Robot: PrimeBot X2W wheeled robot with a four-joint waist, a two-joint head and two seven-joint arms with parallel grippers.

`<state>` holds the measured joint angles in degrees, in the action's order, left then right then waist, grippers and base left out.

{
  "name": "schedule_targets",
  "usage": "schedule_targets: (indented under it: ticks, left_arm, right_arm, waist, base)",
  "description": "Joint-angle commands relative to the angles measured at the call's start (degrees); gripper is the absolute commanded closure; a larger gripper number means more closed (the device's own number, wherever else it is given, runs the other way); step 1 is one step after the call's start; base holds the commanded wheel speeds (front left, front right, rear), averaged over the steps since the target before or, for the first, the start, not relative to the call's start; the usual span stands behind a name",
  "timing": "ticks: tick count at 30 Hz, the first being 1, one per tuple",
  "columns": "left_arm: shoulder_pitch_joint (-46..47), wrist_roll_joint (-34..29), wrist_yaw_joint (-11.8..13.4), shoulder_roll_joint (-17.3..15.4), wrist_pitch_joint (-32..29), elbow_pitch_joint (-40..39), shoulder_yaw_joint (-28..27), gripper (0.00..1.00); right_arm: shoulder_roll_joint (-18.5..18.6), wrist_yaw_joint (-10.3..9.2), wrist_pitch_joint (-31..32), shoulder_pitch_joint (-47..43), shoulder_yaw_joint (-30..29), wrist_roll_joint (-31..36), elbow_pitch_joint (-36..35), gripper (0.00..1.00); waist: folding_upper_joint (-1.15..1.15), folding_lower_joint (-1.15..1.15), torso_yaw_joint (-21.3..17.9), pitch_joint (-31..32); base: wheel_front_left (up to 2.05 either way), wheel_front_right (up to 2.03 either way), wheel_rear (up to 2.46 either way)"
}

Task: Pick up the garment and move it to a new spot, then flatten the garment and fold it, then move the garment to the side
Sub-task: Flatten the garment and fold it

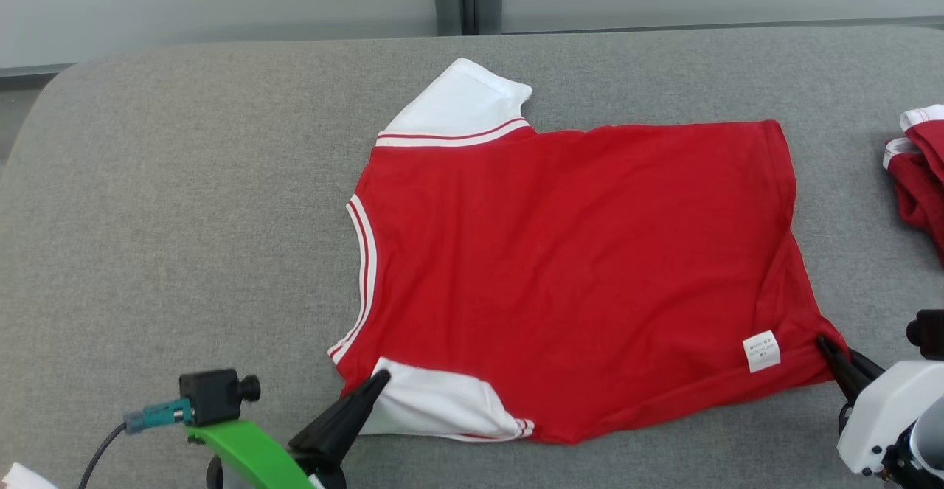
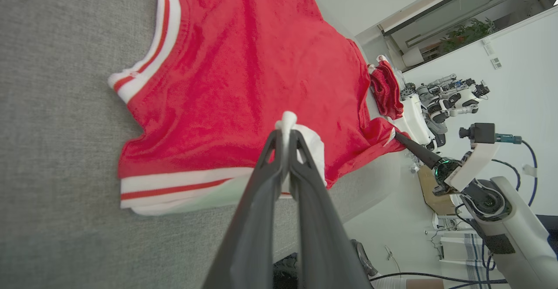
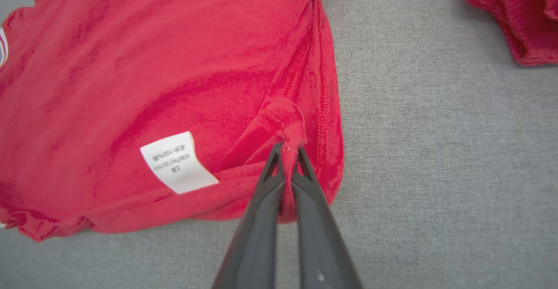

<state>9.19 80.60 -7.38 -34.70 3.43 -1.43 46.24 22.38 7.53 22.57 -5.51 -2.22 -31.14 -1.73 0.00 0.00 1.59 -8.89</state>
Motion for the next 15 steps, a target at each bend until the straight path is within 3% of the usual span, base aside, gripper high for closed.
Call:
schedule_targets:
  ticks: [1, 7, 15]
  left_arm:
    - [2.39, -1.16, -0.18, 1.16, 0.63, 0.83, 0.11, 1.0]
    - [9.83, -4.37, -0.18, 5.48, 4.9, 5.6, 1.18, 1.0]
    - [16.44, -7.3, -0.18, 8.59, 9.66, 10.88, 3.24, 1.0]
  right_arm:
    - [0.32, -0.1, -0.54, 1.43, 0.23, 0.01, 0.25, 1.0]
    - [-0.64, -0.1, -1.97, 7.36, 1.86, -0.13, 2.7, 1.0]
    - [-2.36, -0.1, -6.69, 12.84, 2.0, 1.96, 7.64, 1.0]
  waist:
    - [0.0, 0.0, -0.25, -0.55]
    - [0.0, 0.0, -1.21, -1.96]
    - [0.0, 0.0, -1.46, -4.06]
  base:
    - [0.0, 0.0, 0.0]
    - [0.0, 0.0, 0.0]
    - [0.0, 0.0, 0.0]
